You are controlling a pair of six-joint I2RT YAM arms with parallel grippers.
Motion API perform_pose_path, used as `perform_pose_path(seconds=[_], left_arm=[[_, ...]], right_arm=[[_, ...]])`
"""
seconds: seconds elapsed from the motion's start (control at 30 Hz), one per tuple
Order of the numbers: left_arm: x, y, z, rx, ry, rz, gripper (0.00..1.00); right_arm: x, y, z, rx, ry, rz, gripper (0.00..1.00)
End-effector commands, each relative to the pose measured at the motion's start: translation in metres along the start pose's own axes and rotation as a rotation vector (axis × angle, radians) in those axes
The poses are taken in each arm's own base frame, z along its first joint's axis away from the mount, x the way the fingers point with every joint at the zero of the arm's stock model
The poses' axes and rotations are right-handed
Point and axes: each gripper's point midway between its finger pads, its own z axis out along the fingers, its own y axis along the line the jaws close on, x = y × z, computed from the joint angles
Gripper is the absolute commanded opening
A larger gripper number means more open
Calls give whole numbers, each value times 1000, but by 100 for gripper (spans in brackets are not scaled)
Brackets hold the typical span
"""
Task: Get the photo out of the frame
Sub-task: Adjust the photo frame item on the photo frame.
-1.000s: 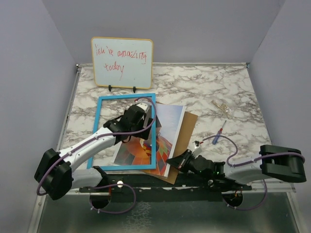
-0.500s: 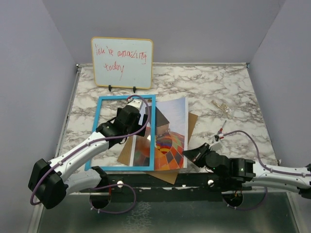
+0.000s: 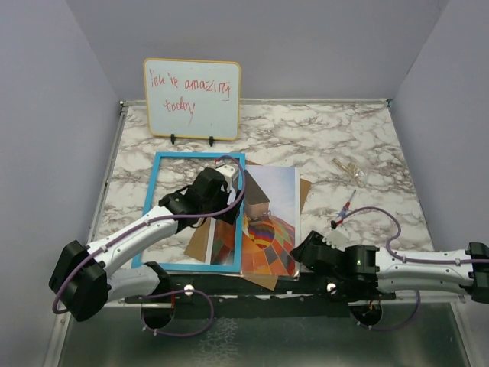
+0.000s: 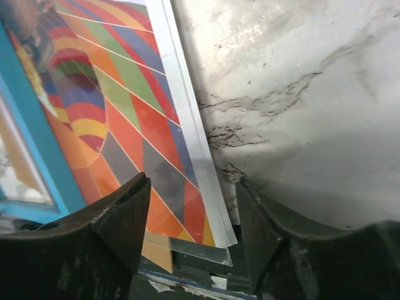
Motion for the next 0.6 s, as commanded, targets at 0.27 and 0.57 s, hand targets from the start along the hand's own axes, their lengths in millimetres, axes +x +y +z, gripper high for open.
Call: perform_pose_path(seconds=[0.27, 0.57], left_arm=[[4, -11, 4, 56, 19, 19, 97], [5, -10, 5, 53, 26, 18, 97]], right_arm=[[17, -18, -13, 203, 106, -100, 62], [39, -15, -17, 122, 232, -55, 58]])
